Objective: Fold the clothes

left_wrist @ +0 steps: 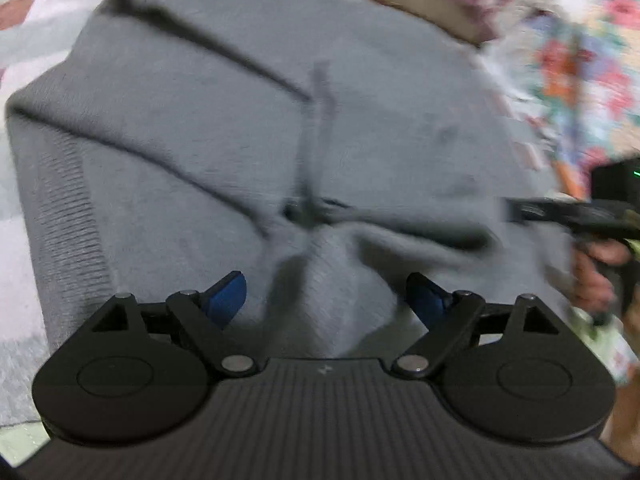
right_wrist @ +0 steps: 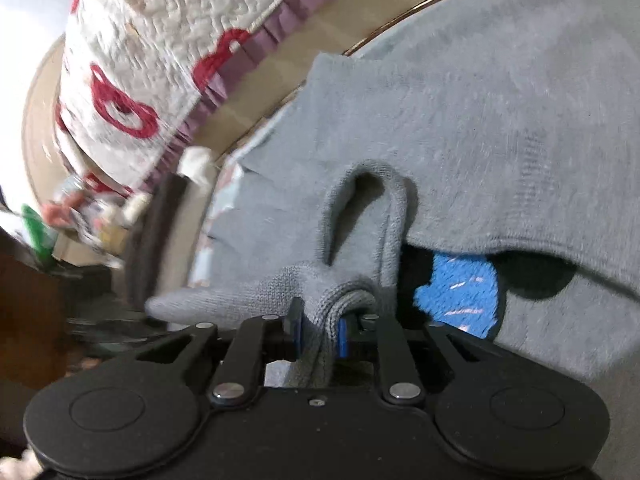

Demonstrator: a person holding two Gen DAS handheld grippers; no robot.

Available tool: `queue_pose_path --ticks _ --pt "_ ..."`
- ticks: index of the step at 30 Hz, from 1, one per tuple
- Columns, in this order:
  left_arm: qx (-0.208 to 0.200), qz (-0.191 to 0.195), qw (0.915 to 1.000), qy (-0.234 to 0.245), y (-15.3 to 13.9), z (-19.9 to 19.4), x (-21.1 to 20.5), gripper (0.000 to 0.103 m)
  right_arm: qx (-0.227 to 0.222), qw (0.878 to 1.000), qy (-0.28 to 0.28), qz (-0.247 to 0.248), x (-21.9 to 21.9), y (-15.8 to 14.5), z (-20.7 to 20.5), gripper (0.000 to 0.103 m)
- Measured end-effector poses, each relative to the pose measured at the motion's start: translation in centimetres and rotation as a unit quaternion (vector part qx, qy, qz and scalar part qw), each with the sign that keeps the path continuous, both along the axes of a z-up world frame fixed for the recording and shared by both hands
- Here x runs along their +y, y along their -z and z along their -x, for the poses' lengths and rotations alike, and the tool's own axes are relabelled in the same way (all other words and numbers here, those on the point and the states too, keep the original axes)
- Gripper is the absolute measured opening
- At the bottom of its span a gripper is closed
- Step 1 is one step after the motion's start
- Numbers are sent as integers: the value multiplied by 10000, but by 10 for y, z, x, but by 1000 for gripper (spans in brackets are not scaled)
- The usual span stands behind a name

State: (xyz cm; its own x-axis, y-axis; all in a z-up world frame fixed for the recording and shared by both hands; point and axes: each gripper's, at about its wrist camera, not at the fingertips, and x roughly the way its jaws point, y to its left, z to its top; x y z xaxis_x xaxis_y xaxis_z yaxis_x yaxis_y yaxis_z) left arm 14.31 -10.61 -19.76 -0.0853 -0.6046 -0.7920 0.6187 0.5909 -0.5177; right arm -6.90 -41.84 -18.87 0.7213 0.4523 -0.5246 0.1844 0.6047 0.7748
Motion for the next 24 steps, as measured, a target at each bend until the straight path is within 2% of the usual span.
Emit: queue_pose_path --ticks 1,2,3,4,6,8,10,11,12,13,16,20,22,24 --pt "131 36 9998 -118 1 -3 1 88 -65 9999 -42 -107 -1 -1 4 31" --pt "310 151 9992 -186 0 -5 5 87 -130 9996 -83 -215 -2 -2 9 39" --pt "489 267 9981 -253 -1 -7 9 83 -183 9993 -160 -288 -2 -3 12 49" --pt "535 306 9978 -234 -4 -6 12 78 -229 9986 -301 -373 1 -3 16 51" --pt "432 269 9987 -67 -12 1 17 36 -246 9968 -569 -508 6 -2 21 57" --pt "385 224 9989 -134 -23 7 28 26 -118 9951 -824 -529 17 2 23 61" --pt "374 219 9987 -266 -36 12 42 21 -97 9943 -999 -346 28 4 21 60" --pt "389 283 9984 -307 -44 13 51 20 -201 9931 -1109 -327 32 3 20 50" --pt "403 358 9980 -330 -53 14 61 13 -344 9913 -1226 -338 36 1 19 35" --pt "417 433 9976 -353 -62 14 71 11 -473 9882 -1397 -402 39 -3 17 33" --pt "232 517 9980 -293 -82 22 87 11 -764 9794 -1784 -555 46 -13 13 27" --pt "-455 218 9987 -87 -88 35 87 12 -811 9709 -2177 -585 57 -17 12 23" --pt "-556 141 9983 34 -80 38 80 29 -802 9655 -2370 -715 62 -16 14 22" --pt "-535 -16 9984 168 -69 39 70 81 -729 9566 -2670 -909 66 -13 16 22"
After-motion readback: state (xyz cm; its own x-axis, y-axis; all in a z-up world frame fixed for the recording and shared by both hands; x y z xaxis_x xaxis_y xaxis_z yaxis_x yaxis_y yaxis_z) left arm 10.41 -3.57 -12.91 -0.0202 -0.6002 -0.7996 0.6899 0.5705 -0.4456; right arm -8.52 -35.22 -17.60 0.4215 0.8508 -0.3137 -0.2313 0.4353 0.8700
